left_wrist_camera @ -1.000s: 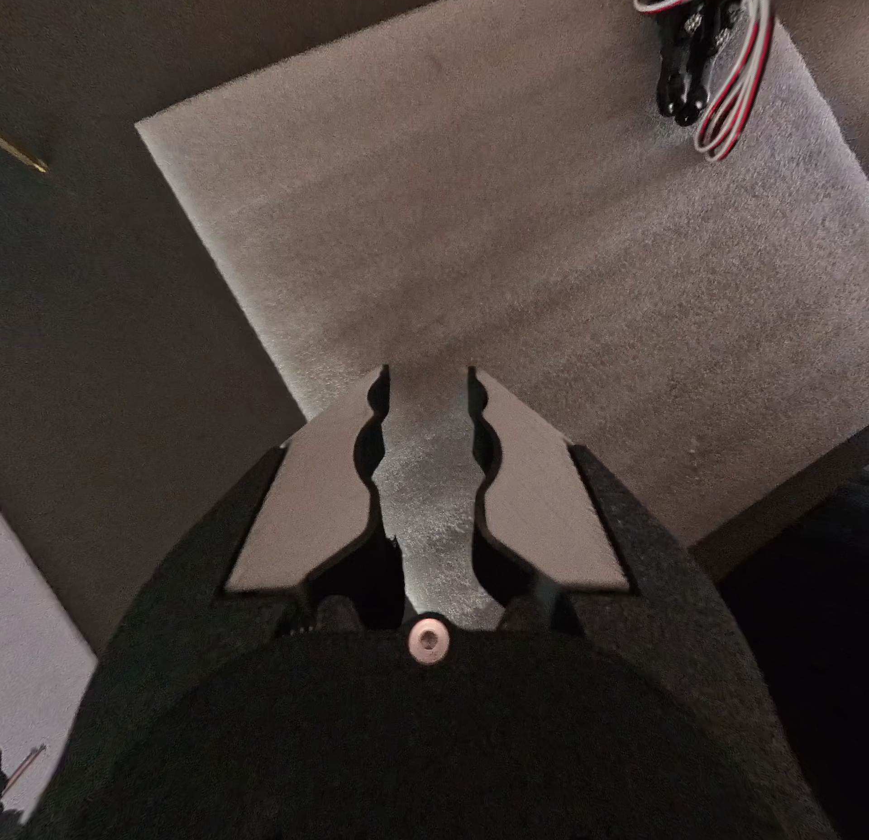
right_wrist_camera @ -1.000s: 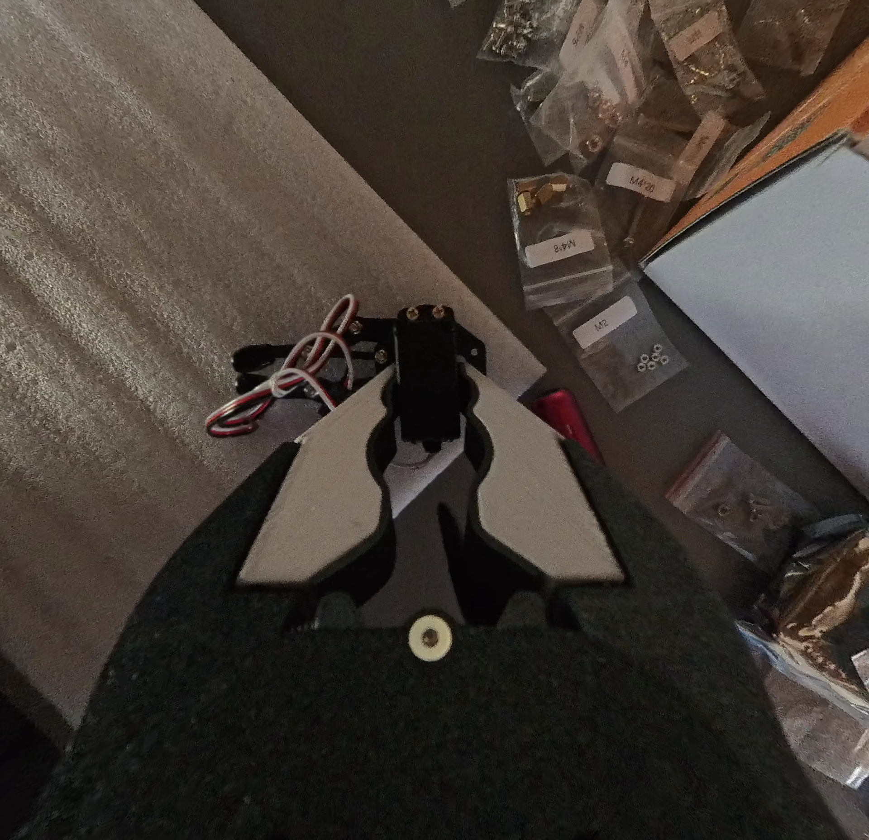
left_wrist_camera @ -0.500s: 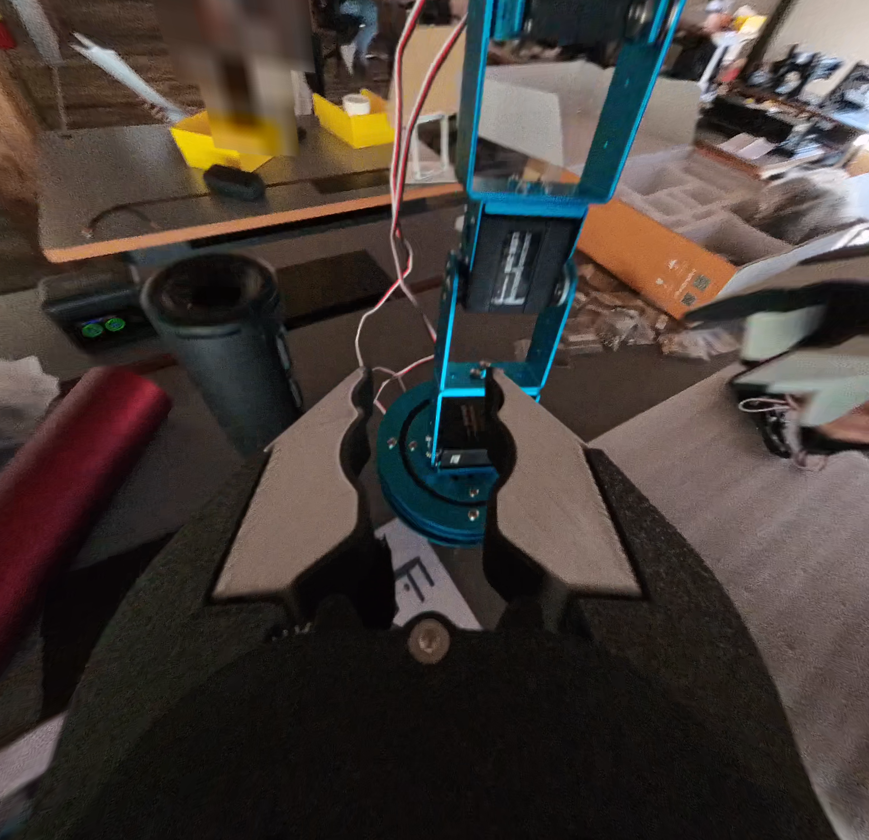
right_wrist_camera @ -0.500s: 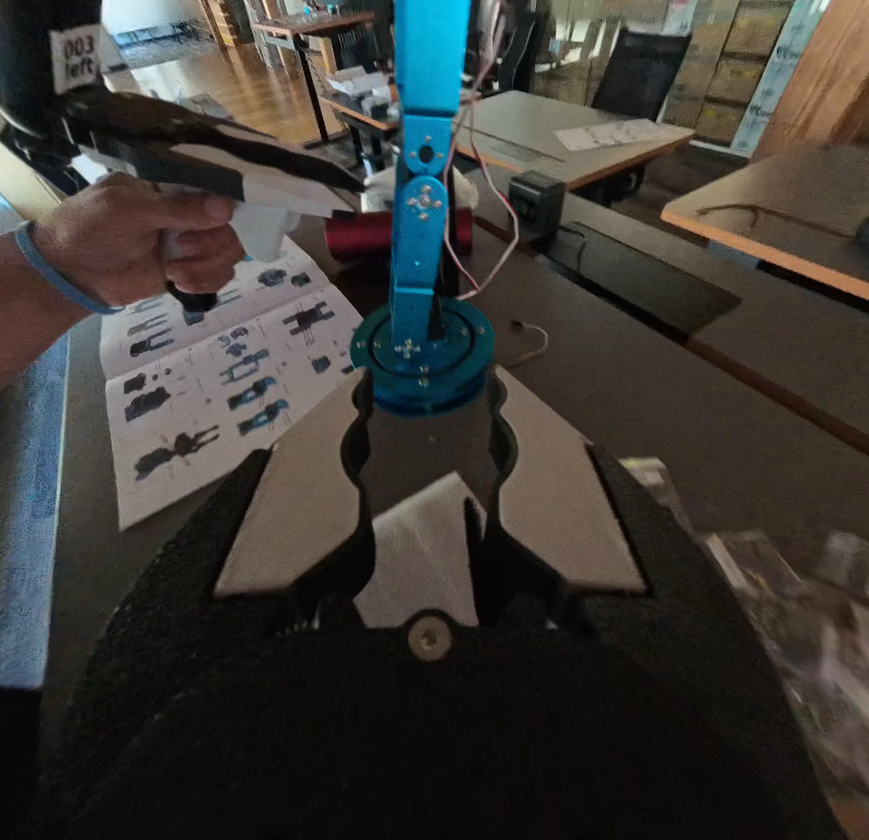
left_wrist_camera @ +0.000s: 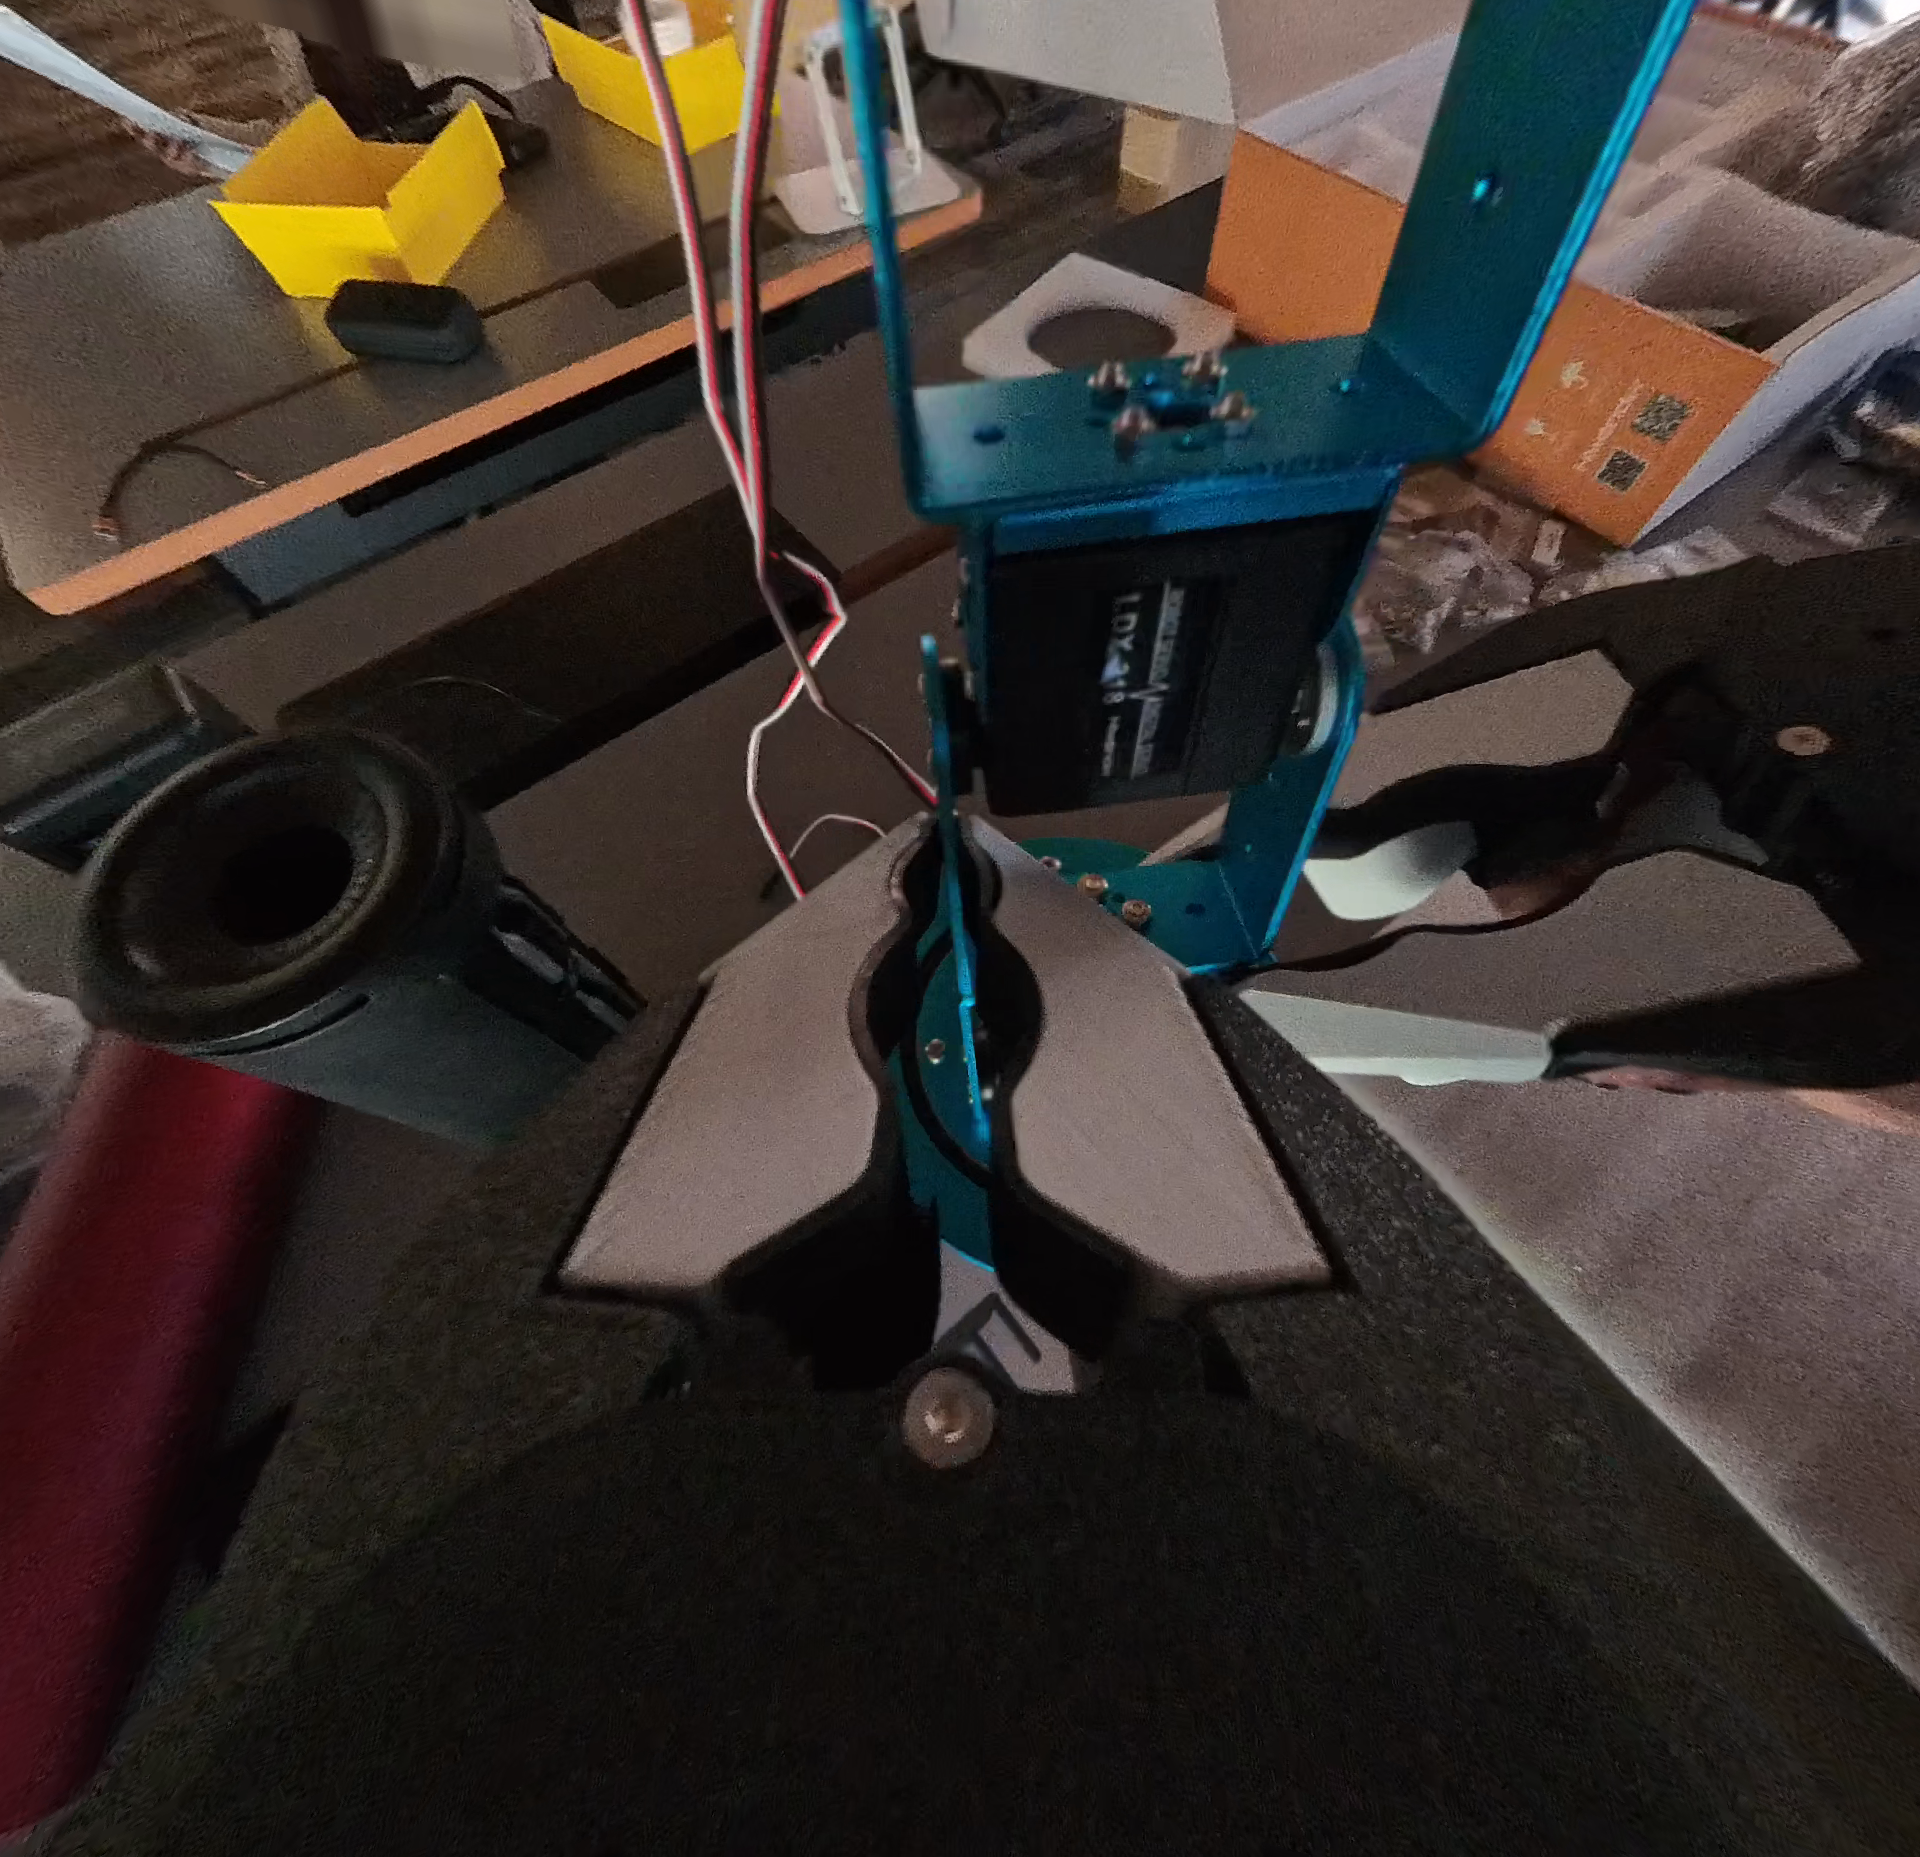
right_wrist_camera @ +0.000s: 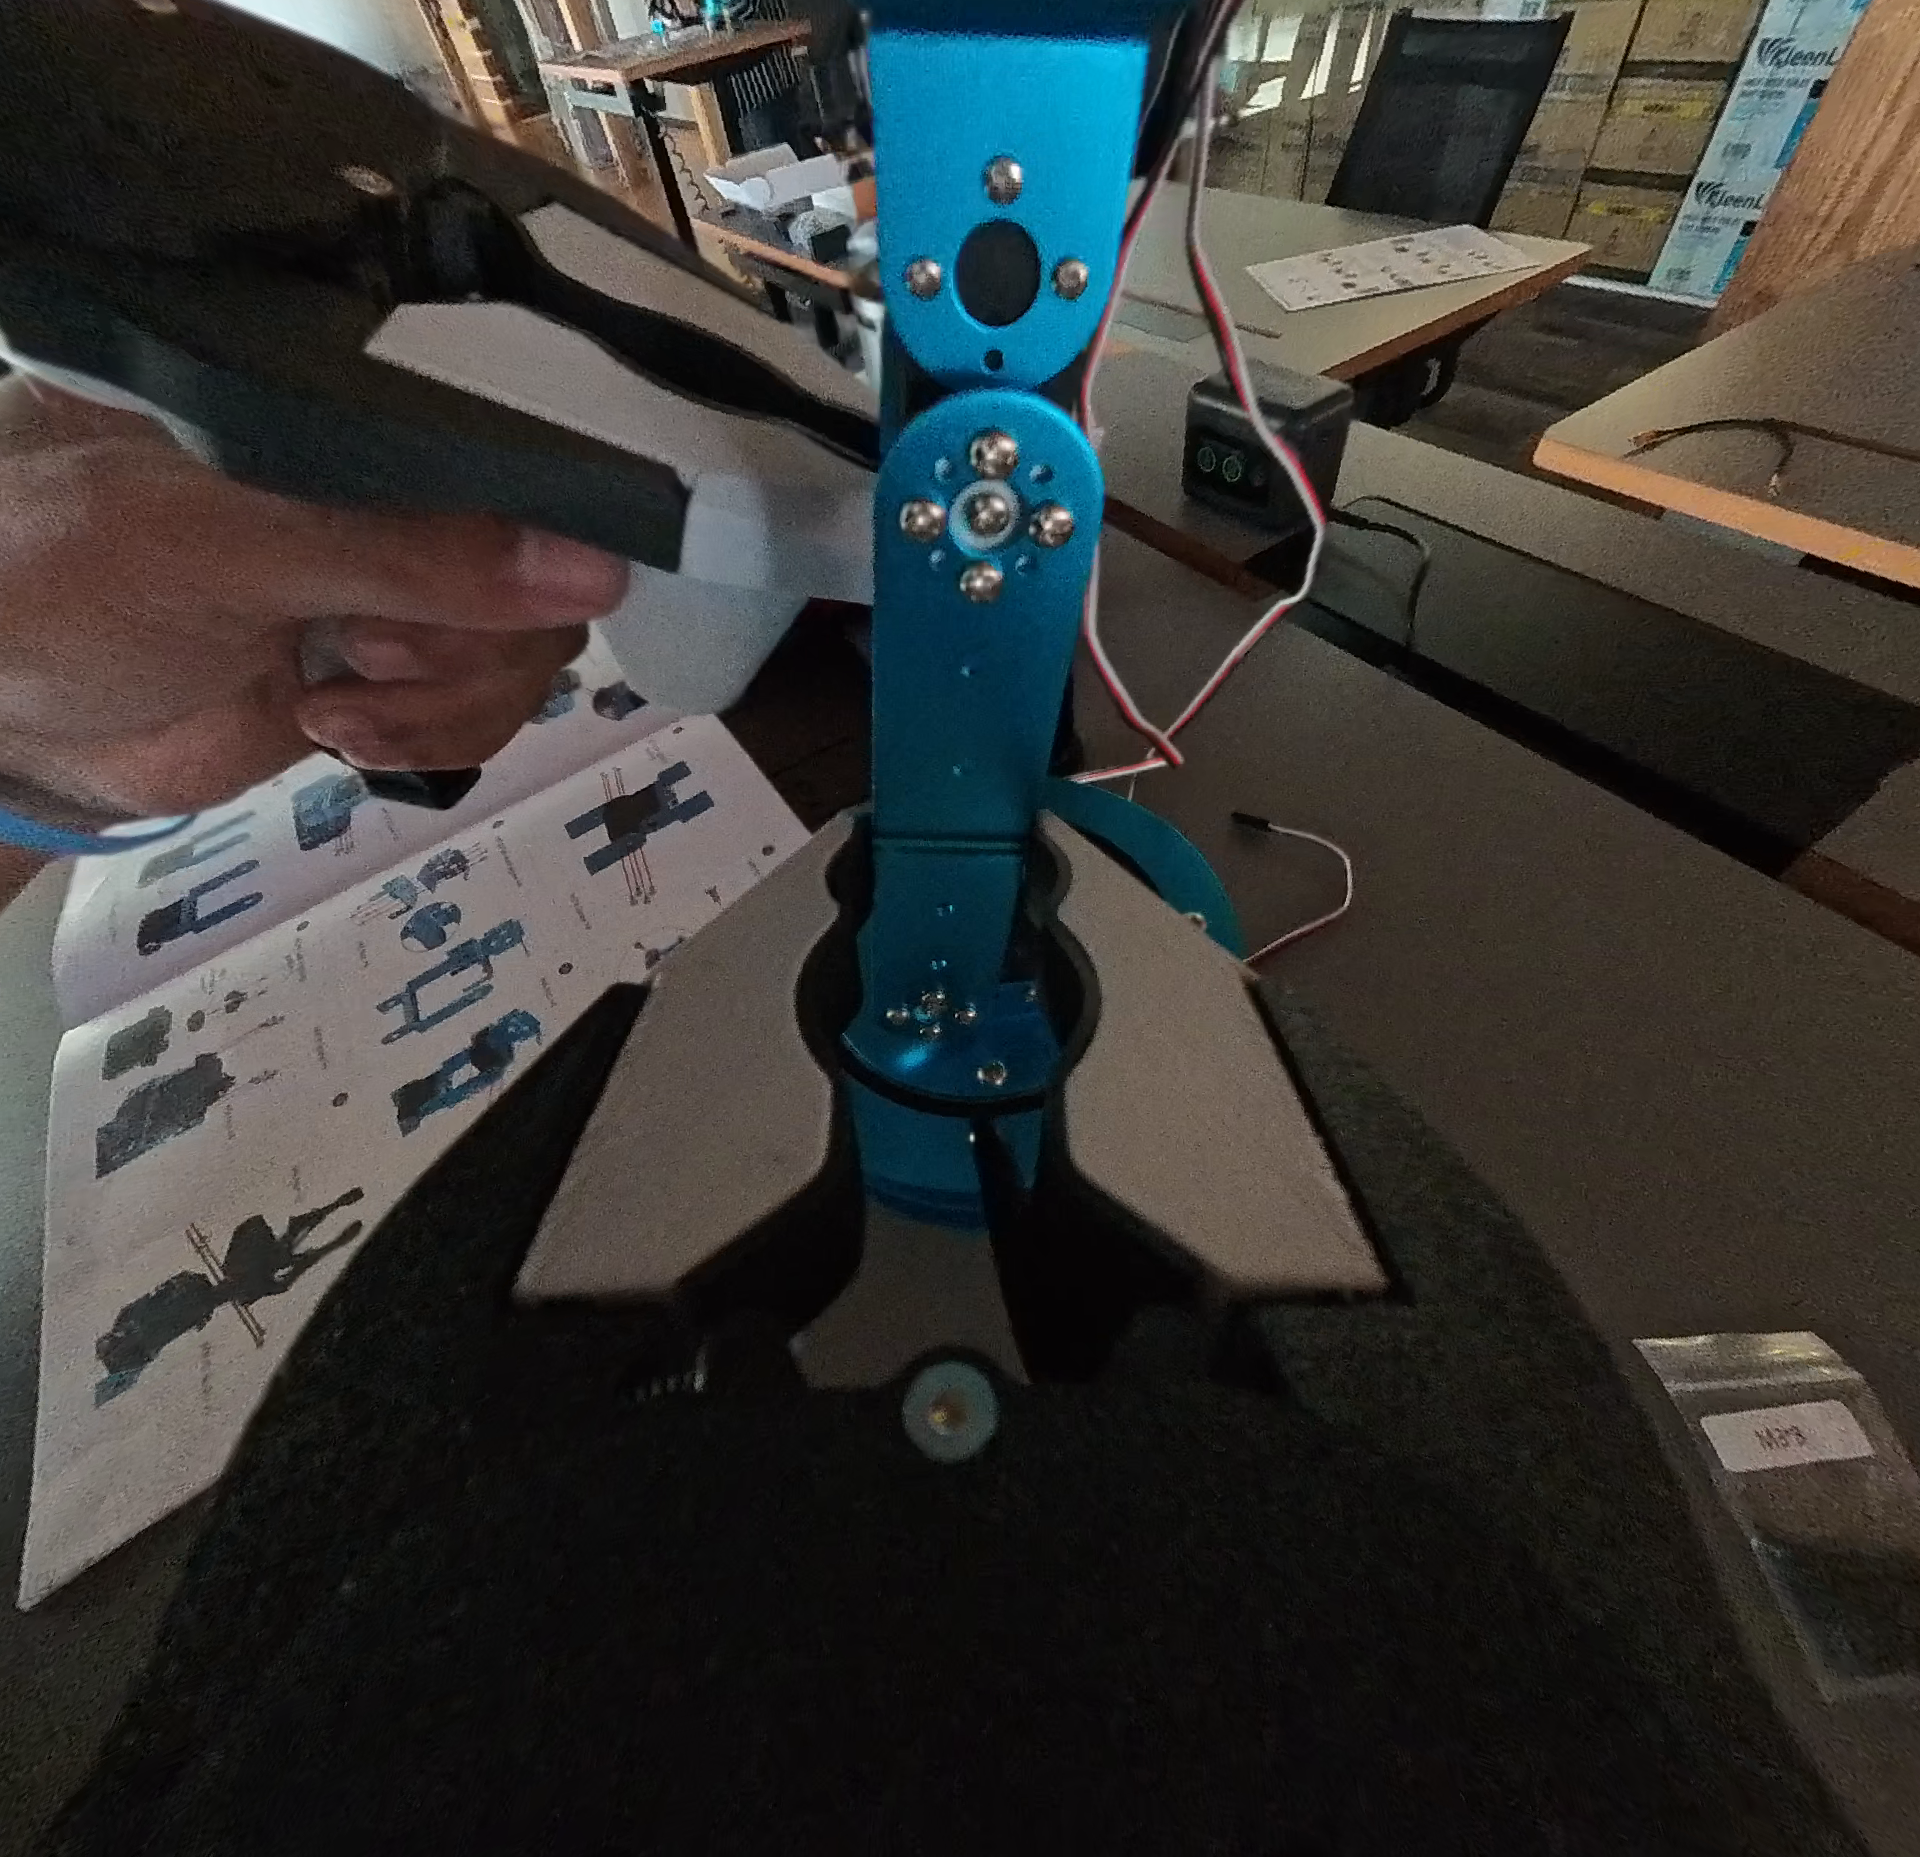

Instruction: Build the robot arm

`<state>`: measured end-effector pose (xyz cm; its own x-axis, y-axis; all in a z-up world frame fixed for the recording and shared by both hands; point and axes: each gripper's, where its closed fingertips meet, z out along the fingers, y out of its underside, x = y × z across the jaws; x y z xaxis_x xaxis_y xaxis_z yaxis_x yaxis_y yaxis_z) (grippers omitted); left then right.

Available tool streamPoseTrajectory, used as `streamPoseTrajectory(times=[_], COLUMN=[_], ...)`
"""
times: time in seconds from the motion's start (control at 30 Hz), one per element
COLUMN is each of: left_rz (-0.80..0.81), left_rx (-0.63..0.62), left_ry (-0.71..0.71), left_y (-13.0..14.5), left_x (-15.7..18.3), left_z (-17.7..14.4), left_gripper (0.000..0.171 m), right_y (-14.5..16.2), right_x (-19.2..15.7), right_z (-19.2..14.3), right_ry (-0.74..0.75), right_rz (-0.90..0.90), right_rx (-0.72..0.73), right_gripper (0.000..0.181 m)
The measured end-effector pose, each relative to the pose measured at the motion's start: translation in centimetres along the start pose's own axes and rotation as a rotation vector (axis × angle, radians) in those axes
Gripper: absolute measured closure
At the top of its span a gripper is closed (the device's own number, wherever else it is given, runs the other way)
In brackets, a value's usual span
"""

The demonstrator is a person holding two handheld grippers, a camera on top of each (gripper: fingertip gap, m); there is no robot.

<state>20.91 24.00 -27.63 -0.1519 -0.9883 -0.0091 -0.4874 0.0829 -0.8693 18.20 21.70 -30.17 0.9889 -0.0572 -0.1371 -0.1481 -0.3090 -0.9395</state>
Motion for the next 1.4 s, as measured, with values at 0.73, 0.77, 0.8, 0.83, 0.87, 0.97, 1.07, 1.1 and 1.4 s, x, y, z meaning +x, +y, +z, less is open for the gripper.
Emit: streamPoseTrajectory(times=[0.73, 0.77, 0.8, 0.83, 0.87, 0.97, 1.07, 1.1, 1.4], left_rz=[0.391, 0.384, 0.382, 0.387, 0.393, 0.354, 0.375, 0.371, 0.163], left_rx=[0.028, 0.017, 0.005, -0.004, -0.012, 0.019, 0.025, 0.022, 0.083], left_ry=[0.584, 0.603, 0.617, 0.621, 0.620, 0.642, 0.630, 0.626, 0.559], left_y=[-3.2, -2.5, -1.8, -1.0, -0.3, 0.1, 0.2, 0.1, 0.7], left_x=[25.6, 25.9, 26.2, 26.5, 26.6, 27.1, 27.5, 27.6, 24.0], left_z=[-2.4, -2.3, -2.2, -2.0, -1.8, -1.5, -0.9, -0.6, -1.0], left_gripper=[0.171, 0.171, 0.171, 0.171, 0.171, 0.171, 0.171, 0.171, 0.117], right_y=[4.8, 5.5, 6.2, 7.0, 7.7, 8.3, 8.5, 8.5, 10.4], right_x=[-4.9, -5.1, -5.3, -5.5, -5.5, -5.6, -5.1, -4.9, -4.4], right_z=[-22.9, -22.9, -22.9, -22.8, -22.8, -22.9, -23.1, -23.1, -24.1], right_ry=[0.528, 0.533, 0.535, 0.537, 0.538, 0.532, 0.542, 0.539, 0.503], right_rz=[0.230, 0.241, 0.242, 0.235, 0.234, 0.272, 0.275, 0.281, 0.091], right_rx=[-0.109, -0.110, -0.117, -0.130, -0.136, -0.065, -0.032, -0.022, -0.080], right_gripper=[0.155, 0.155, 0.156, 0.156, 0.155, 0.155, 0.154, 0.155, 0.130])
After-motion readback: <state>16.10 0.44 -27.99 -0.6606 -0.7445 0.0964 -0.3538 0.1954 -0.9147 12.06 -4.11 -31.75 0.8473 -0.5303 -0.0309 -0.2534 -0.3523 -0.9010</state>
